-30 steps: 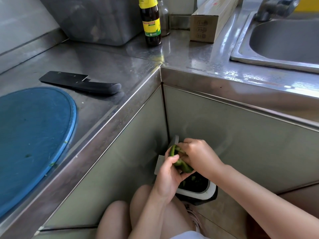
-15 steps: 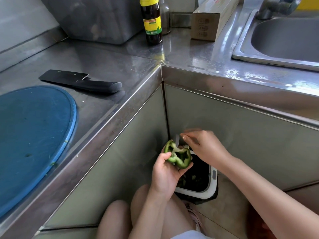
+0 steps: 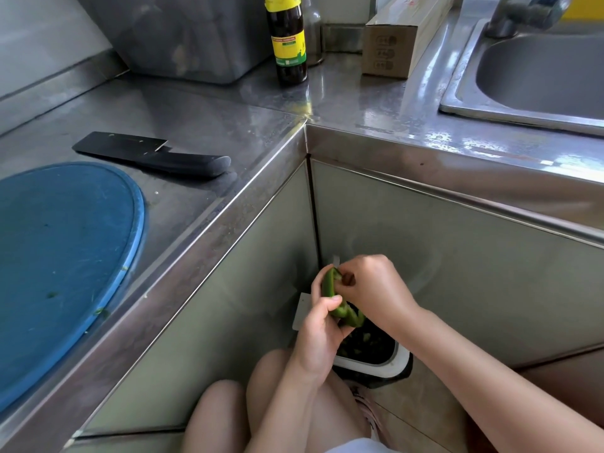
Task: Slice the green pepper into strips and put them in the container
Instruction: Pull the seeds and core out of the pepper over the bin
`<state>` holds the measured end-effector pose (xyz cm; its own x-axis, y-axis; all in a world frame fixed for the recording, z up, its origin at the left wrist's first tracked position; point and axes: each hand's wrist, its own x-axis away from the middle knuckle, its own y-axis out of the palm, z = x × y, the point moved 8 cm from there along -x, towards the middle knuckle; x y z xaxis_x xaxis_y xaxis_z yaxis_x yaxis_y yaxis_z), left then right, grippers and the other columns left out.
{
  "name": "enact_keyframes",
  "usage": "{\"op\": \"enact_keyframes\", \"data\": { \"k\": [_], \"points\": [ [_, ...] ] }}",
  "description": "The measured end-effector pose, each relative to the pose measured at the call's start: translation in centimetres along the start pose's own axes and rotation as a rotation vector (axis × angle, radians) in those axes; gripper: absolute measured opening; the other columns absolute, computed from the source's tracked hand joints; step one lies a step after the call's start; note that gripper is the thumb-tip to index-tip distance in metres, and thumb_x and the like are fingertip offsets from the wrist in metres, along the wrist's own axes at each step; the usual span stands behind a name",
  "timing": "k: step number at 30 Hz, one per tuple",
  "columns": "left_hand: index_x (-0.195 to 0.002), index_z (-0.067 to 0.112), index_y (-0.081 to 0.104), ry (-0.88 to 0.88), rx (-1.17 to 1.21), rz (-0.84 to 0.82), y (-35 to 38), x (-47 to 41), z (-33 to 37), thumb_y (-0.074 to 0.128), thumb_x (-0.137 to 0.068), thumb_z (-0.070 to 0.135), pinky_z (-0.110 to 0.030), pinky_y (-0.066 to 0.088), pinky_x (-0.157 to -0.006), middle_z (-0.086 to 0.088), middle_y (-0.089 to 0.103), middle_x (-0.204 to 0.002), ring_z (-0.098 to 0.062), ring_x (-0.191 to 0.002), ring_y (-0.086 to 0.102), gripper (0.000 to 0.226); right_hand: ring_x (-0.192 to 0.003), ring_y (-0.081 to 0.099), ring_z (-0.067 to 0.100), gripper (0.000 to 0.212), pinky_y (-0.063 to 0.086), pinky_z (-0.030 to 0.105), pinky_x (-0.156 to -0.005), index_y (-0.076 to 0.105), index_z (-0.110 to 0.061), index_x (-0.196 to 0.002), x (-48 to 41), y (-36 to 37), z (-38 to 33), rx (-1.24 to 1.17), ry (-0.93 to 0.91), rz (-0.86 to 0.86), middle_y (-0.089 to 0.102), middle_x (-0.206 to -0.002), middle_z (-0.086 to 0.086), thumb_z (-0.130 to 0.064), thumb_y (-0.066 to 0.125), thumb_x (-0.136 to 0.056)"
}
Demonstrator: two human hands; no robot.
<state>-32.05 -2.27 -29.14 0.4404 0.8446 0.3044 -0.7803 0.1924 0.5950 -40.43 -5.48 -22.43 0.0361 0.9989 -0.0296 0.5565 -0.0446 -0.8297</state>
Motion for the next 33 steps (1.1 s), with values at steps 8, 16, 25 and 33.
{"op": "enact_keyframes", "data": {
  "k": [8, 16, 25, 33],
  "points": [
    [-0.128, 0.029, 0.050, -0.026, -0.025, 0.015, 0.1, 0.3, 0.0, 0.047, -0.074, 0.022, -0.035, 0.052, -0.085, -0.001, 0.066, -0.117, -0.017, -0.106, 0.061, 0.055, -0.069, 0.048, 0.016, 0.023, 0.033, 0.024, -0.059, 0.065, -0.006, -0.102, 0.1, 1.6, -0.7, 0.229, -0.059, -0.088, 0.050, -0.083, 0.003, -0.011, 0.046, -0.088],
    [-0.136, 0.021, 0.047, -0.030, 0.071, -0.020, 0.2, 0.8, 0.5, 0.047, -0.077, 0.022, -0.044, 0.050, -0.093, -0.011, 0.060, -0.125, -0.024, -0.110, 0.058, 0.058, -0.068, 0.057, 0.031, 0.020, 0.046, 0.036, -0.061, 0.070, -0.003, -0.082, -0.1, 0.9, -1.3, 0.073, -0.128, -0.065, 0.053, -0.074, 0.011, -0.013, 0.053, -0.085],
    [-0.130, 0.022, 0.056, 0.053, 0.329, 0.003, -0.5, -0.3, 1.2, 0.048, -0.069, 0.017, -0.055, 0.037, -0.102, -0.014, 0.059, -0.121, -0.039, -0.122, 0.050, 0.062, -0.088, 0.065, 0.017, 0.021, 0.041, 0.014, -0.077, 0.074, -0.010, -0.099, -0.4, -3.1, 0.3, -0.079, -0.089, 0.067, 0.071, -0.095, 0.003, -0.007, 0.056, -0.089],
    [-0.136, 0.020, 0.051, 0.052, 0.376, -0.100, 0.1, 0.2, 1.7, 0.042, -0.072, 0.011, -0.056, 0.028, -0.111, -0.017, 0.056, -0.132, -0.033, -0.120, 0.053, 0.066, -0.068, 0.048, -0.005, 0.028, 0.035, 0.007, -0.063, 0.070, -0.026, -0.107, -0.1, -1.4, -0.8, -0.119, -0.139, -0.018, 0.066, -0.090, -0.012, -0.030, 0.072, -0.080]
  ]
}}
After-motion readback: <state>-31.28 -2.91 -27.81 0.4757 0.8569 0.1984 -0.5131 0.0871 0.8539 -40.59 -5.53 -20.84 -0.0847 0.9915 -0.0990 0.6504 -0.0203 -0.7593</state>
